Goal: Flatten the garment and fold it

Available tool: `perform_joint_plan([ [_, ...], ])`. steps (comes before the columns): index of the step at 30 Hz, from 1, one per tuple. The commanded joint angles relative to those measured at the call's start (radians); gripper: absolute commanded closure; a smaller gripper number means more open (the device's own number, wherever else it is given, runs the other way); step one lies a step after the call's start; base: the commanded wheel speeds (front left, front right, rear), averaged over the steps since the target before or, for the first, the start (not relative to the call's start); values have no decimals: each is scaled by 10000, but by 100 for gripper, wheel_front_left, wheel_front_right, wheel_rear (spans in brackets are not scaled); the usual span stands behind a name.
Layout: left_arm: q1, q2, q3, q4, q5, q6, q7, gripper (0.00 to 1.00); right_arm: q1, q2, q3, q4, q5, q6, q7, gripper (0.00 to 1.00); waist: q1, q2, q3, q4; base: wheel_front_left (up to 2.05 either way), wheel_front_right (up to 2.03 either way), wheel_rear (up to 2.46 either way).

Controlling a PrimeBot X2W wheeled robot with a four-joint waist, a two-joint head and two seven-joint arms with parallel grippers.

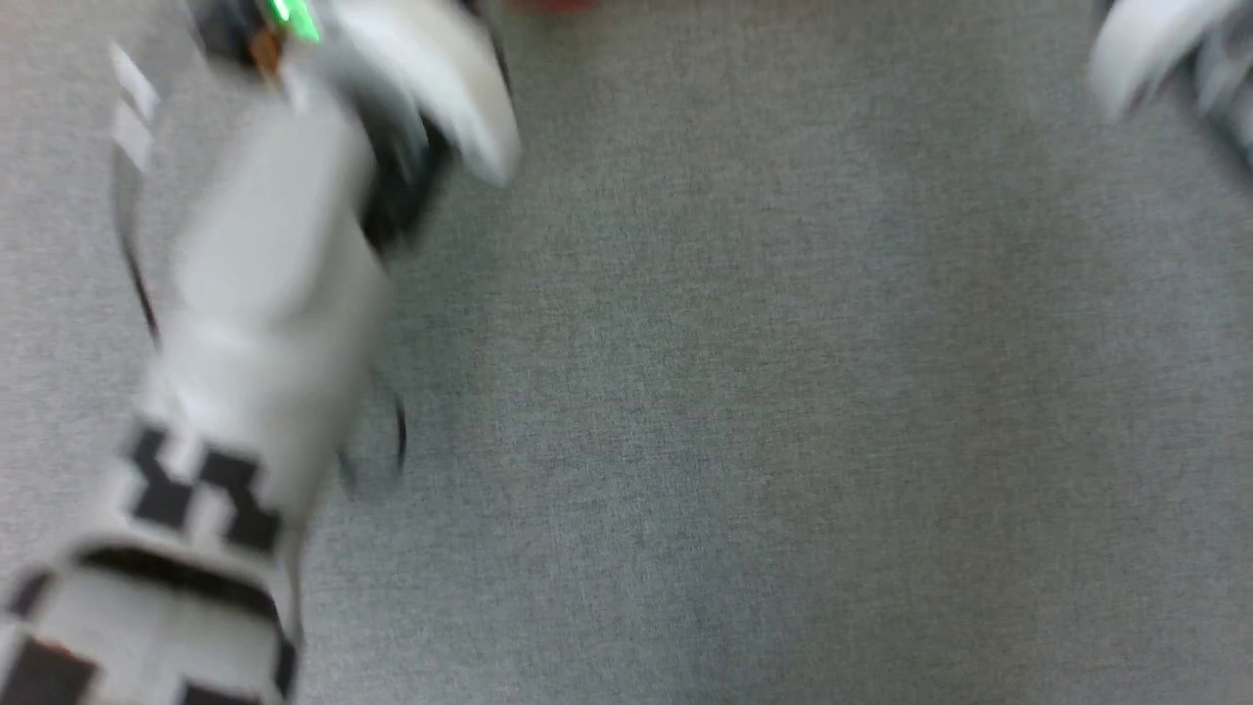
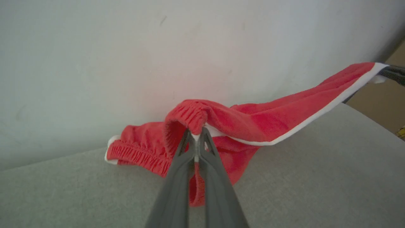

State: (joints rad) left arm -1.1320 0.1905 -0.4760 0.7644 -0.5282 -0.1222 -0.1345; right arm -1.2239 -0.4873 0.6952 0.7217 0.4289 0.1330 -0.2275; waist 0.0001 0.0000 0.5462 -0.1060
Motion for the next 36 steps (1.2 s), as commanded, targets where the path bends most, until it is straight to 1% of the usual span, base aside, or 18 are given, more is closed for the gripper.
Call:
perform_joint_plan([
  [1,489,-11,-148,59,-78,-46,-108,100,476,-77,126,-131,219,-23,-104,100,-1,0,-779,324,0,0,0],
  [3,1430,22,-441,155,-260,-67,-207,100,1458,-247,590,-471,490,-23,-152,100,-1,0,-1240,378,0,0,0],
  [6,2702,226,-949,9,-528,-78,-279,100,2701,-773,1318,-1058,916,-23,-93,100,-1,0,-1859,446,0,0,0],
  [9,3858,618,-1493,-368,-725,-81,-316,100,3761,-1388,1839,-1599,1370,-23,164,100,-1,0,-2513,485,0,0,0],
  [13,5170,1135,-1725,-984,-1103,-82,-323,100,4979,-2171,2231,-2424,2252,-23,716,100,-1,0,-3285,541,0,0,0],
  [15,5742,1388,-1914,-1339,-1081,-82,-240,100,5515,-2571,2377,-2848,2626,-23,1033,100,-1,0,-3646,566,0,0,0],
  [20,7087,1884,-2204,-2426,-1233,-45,55,100,6655,-3511,2336,-3551,3300,-23,1630,100,-1,0,-4431,607,0,0,0],
  [23,7998,2112,-2358,-3271,-1520,-13,406,100,7382,-3935,2251,-3928,3686,-23,1976,100,-1,0,-4831,623,0,0,0],
  [28,9471,2534,-2692,-4815,-1746,355,959,100,8618,-4609,2130,-4485,4127,-23,2660,100,-1,0,-5304,693,0,0,0],
  [33,10755,2705,-3086,-6218,-1970,801,1446,100,9919,-5283,1872,-5097,4619,-23,3309,100,-1,0,-5510,778,0,0,0],
  [36,11230,2732,-3411,-6779,-2010,930,1776,100,10504,-5684,1556,-5547,4882,-23,3426,100,-1,0,-5427,863,0,0,0],
])
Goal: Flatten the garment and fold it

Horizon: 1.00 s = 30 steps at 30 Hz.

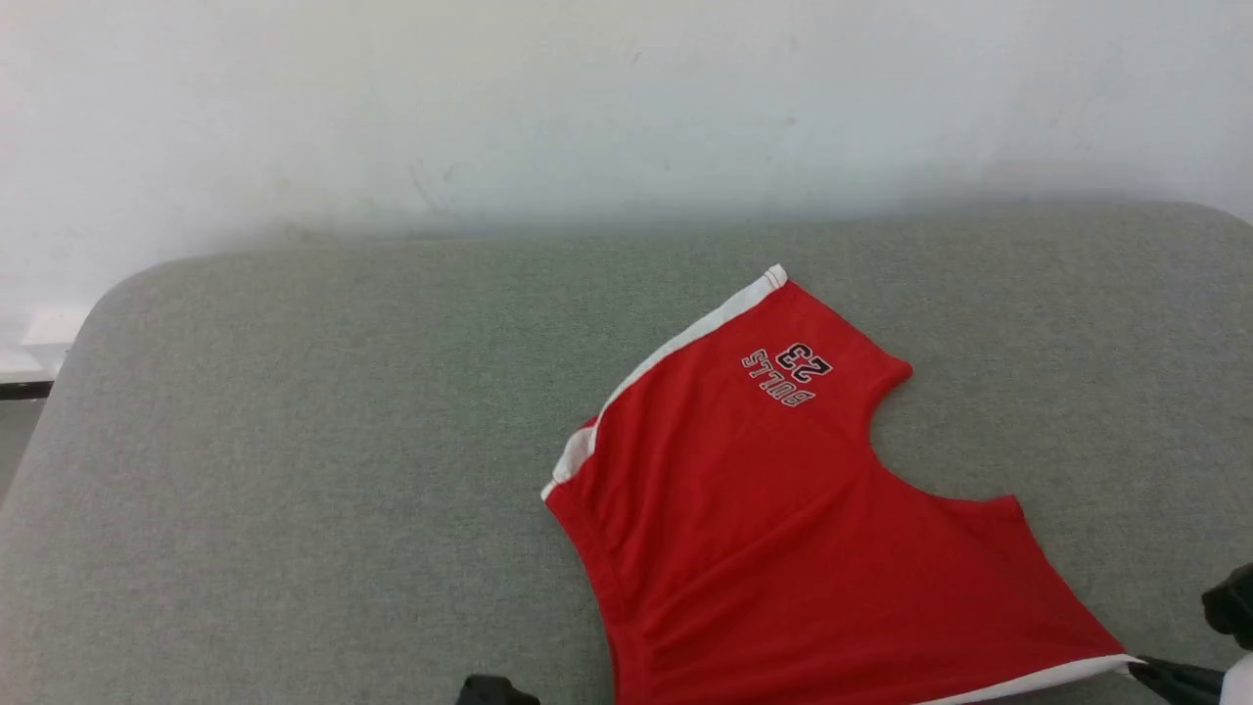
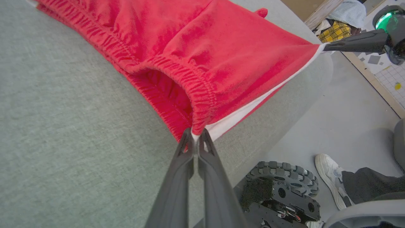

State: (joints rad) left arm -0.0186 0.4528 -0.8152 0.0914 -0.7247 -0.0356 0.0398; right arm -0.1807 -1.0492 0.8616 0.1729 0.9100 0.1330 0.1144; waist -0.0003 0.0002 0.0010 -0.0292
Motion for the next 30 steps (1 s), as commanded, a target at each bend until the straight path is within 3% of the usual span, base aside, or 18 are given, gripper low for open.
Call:
perform_joint_plan([
  [1,167,122,-91,-171,-25,96,101,100,190,-158,-259,-222,133,-23,-34,100,3,-2,78,117,0,0,0],
  [9,-683,85,143,-864,425,237,-98,100,-134,-471,-1870,-1347,151,-23,-293,100,3,-2,860,481,0,0,0],
  [17,-1888,-1,523,-1260,634,233,-37,100,-1701,-131,-2761,-1699,-537,-23,121,100,3,-2,1854,1046,0,0,0],
  [22,-2610,-305,703,-1183,684,196,-152,100,-3266,435,-2621,-1340,-1136,-23,649,100,3,-2,2597,1567,0,0,0],
  [30,-3763,-1001,925,-494,787,127,-570,100,-6014,1158,-1285,150,-1773,-23,1393,100,3,-2,3785,2280,0,0,0],
])
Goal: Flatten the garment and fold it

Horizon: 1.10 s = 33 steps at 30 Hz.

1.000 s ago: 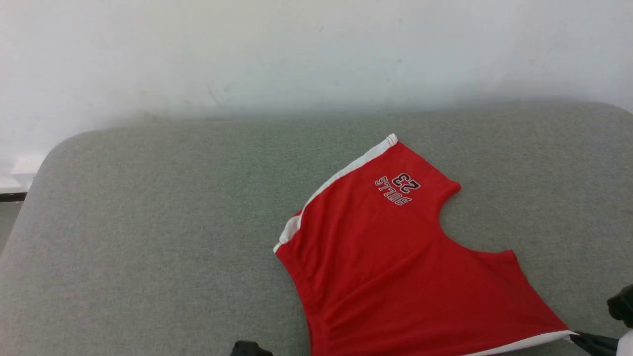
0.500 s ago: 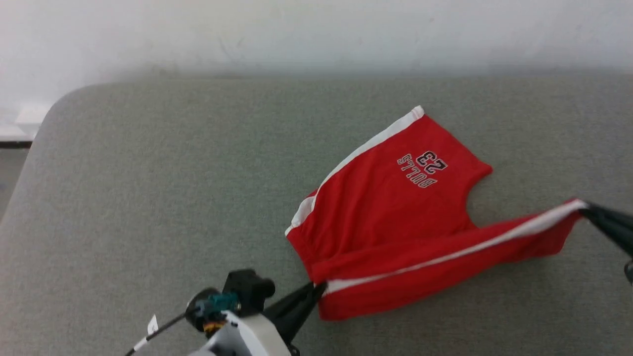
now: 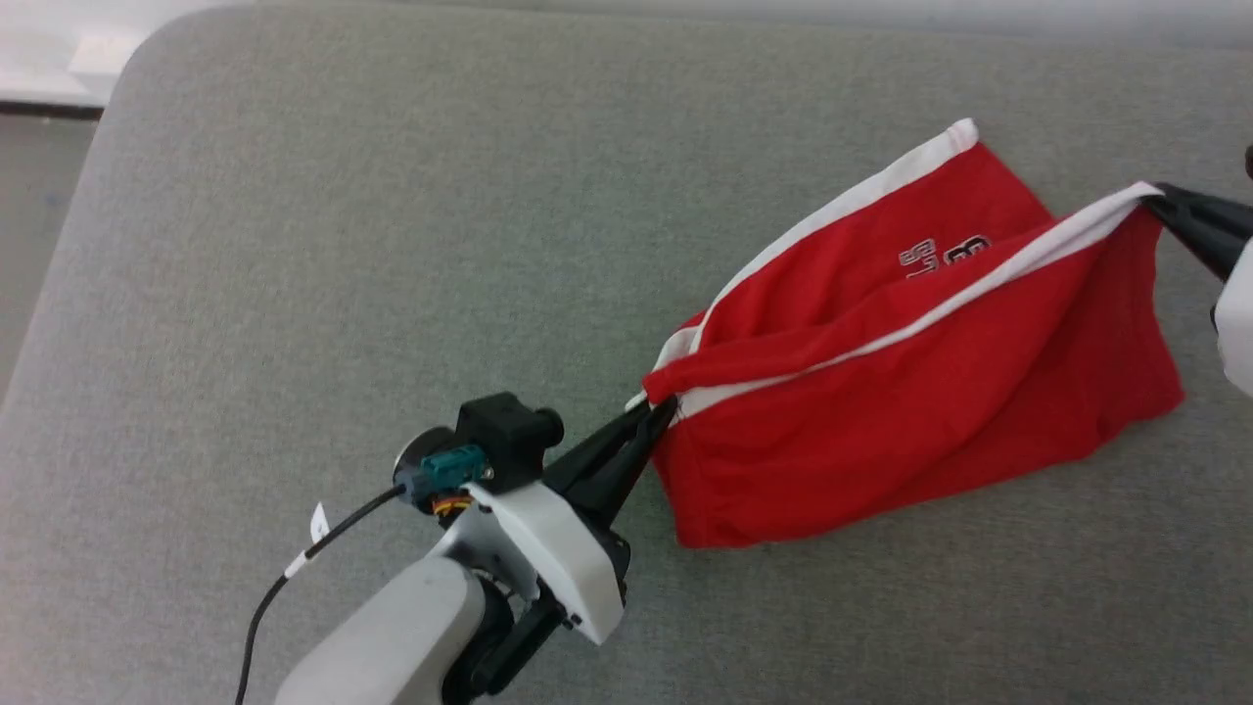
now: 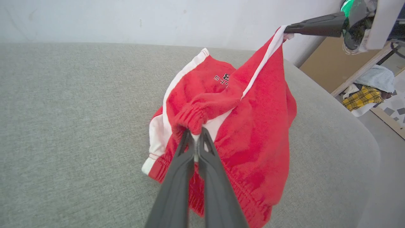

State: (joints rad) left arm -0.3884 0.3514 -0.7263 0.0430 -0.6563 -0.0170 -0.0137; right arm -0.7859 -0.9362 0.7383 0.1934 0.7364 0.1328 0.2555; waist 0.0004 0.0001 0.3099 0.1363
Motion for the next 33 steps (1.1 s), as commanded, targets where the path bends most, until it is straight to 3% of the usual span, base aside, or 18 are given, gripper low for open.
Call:
perform_joint_plan([
  [1,-191,-56,47,114,127,-69,-82,100,-270,102,150,188,-76,-21,39,100,-4,-1,809,698,0,0,0],
  [10,-989,-603,-17,1048,352,-185,-526,100,-2561,433,1816,2362,-577,-21,-221,100,-4,-1,1502,1264,0,0,0],
  [22,-1585,-1163,-213,1664,530,-287,-970,100,-4016,995,3349,4295,-425,-21,-1349,100,-4,-1,1844,1532,0,0,0],
  [23,-1621,-1194,-232,1718,554,-288,-1006,100,-4037,1057,3481,4416,-342,-21,-1396,93,-4,-1,1835,1528,0,0,0],
  [24,-1662,-1213,-245,1771,619,-258,-1070,36,-4056,1113,3589,4533,-246,-21,-1466,0,-4,-1,1814,1520,0,0,0],
  [25,-1689,-1230,-262,1839,678,-222,-1128,0,-4068,1171,3704,4633,-180,-21,-1574,0,-4,-1,1762,1504,0,0,0],
  [33,-1472,-1106,5,2242,756,187,-1690,0,-3748,1645,4343,5380,759,-21,-2308,0,-4,-1,612,1098,0,0,0],
])
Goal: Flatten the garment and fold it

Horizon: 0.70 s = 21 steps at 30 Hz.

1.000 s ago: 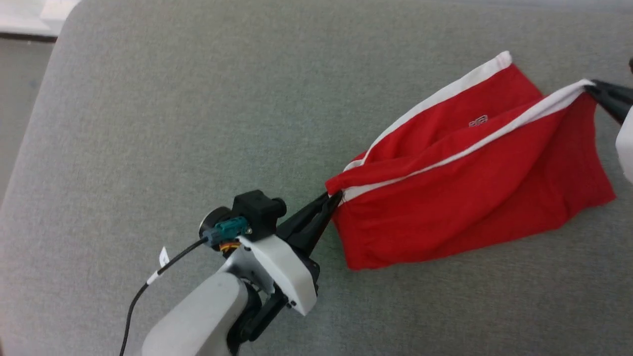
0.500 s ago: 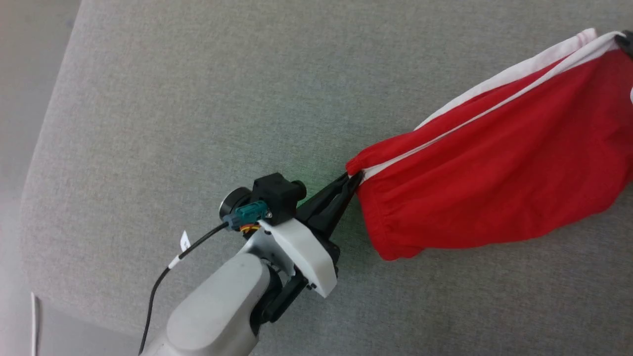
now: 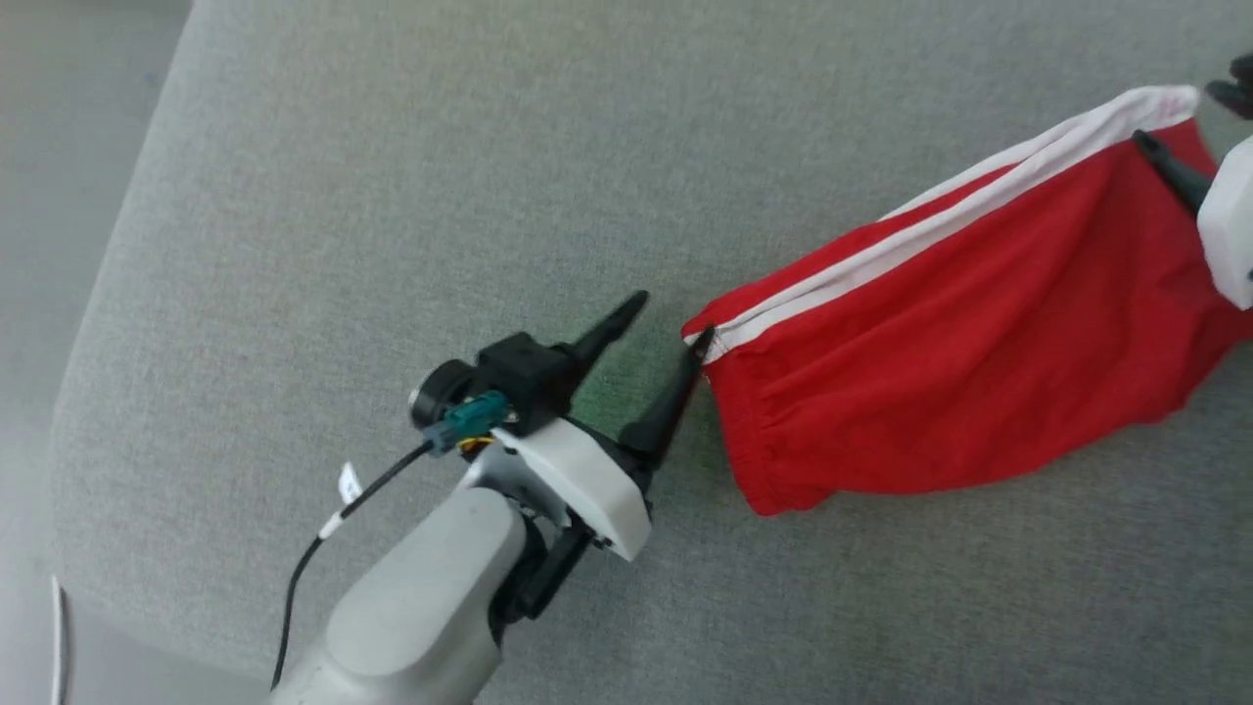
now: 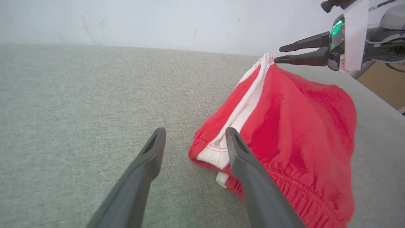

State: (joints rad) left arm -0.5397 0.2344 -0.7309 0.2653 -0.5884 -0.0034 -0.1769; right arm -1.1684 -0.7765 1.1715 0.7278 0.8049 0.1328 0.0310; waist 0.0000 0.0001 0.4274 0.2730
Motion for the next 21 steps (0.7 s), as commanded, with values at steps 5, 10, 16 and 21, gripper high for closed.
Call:
perform_joint_plan([
  [5,500,286,611,-204,57,613,-527,0,516,385,-158,244,626,-21,-1320,0,0,-1,-1659,-664,0,0,0],
  [10,1392,345,1760,-792,-64,1546,-806,0,1195,709,-886,288,744,-21,-2753,0,0,-1,-2577,-1142,0,0,0],
  [16,2729,79,3100,-1649,333,2240,-844,0,2702,1128,-3748,-710,-278,-21,-2921,0,0,-1,-3235,-1717,0,0,0],
  [21,3886,-249,3841,-2001,899,2355,-846,0,5289,1981,-7055,-1980,-1862,-21,-2925,0,0,-1,-3682,-2087,0,0,0],
])
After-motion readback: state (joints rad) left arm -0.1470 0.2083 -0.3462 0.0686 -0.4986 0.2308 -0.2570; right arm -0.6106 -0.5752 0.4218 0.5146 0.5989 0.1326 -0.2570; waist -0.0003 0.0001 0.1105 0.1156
